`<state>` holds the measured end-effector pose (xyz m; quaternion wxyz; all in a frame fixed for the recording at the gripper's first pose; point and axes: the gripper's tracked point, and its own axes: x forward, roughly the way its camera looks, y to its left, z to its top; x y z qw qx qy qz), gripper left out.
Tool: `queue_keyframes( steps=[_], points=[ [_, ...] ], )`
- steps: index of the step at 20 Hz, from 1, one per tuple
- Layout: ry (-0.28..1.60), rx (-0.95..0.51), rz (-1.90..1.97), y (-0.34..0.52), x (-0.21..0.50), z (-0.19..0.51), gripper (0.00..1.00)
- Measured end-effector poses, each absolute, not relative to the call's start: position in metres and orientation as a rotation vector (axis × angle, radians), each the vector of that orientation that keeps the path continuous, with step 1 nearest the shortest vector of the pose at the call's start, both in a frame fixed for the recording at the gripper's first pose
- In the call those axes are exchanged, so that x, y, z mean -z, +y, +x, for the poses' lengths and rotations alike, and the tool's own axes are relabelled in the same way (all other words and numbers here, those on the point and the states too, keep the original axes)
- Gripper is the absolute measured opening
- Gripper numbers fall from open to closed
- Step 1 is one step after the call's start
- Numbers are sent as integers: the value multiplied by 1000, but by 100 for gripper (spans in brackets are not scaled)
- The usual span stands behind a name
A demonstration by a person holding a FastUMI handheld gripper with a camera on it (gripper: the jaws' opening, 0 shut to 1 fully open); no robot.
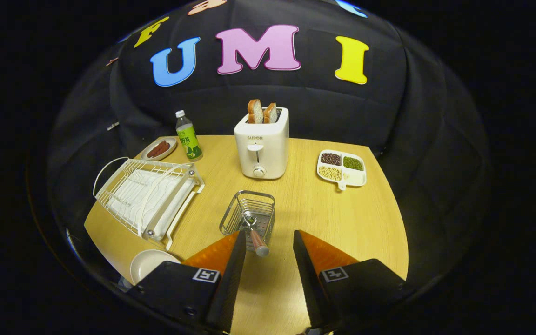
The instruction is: Take the plate from the dish rack, then take the spoon from the basket and place it into the plate.
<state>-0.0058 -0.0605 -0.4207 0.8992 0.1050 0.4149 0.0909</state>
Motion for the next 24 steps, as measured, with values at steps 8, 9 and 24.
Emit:
queue_keyframes(
  steps=[8,9,24],
  points=[
    [937,-286,231,-33,448,-3,18],
    [928,-283,225,-34,446,-3,16],
    [738,-387,399,13,273,-101,10]
  ],
)
